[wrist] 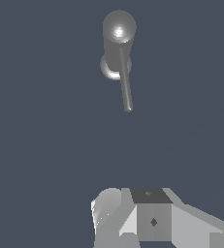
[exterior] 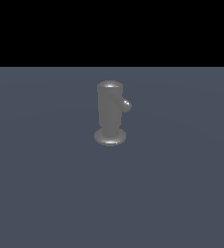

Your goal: Turn on the faucet by rotating a designated handle.

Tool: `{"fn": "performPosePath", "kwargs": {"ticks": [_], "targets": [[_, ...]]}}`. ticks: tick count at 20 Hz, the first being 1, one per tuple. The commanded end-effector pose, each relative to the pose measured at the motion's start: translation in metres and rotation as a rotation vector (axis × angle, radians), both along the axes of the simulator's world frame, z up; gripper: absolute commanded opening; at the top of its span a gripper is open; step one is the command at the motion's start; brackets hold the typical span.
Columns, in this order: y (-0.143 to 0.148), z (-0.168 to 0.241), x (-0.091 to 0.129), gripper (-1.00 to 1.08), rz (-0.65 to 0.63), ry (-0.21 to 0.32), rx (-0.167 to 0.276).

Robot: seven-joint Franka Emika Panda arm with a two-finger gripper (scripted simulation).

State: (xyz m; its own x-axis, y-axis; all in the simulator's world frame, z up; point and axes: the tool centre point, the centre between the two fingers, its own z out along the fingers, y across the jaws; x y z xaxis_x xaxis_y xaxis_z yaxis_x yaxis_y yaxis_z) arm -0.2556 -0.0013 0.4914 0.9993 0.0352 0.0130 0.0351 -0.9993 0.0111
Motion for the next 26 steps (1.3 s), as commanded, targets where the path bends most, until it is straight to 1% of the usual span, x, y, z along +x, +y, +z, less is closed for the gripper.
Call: {"fn": "performPosePath", "kwargs": {"ticks": [1,6,12,18,26], "targets": [[0.000,0.000,0.000,-1.00,0.000,0.000,0.000],[0.000,-0.006,0.002,-1.00,0.003,0.000,0.000],[0.002,-0.029,0.009,-1.00,0.013,0.001,0.001],[0.004,-0.067,0.022,-1.00,0.030,0.003,0.003],[0.009,-0.134,0.044,-1.00,0.059,0.007,0.005]]}}
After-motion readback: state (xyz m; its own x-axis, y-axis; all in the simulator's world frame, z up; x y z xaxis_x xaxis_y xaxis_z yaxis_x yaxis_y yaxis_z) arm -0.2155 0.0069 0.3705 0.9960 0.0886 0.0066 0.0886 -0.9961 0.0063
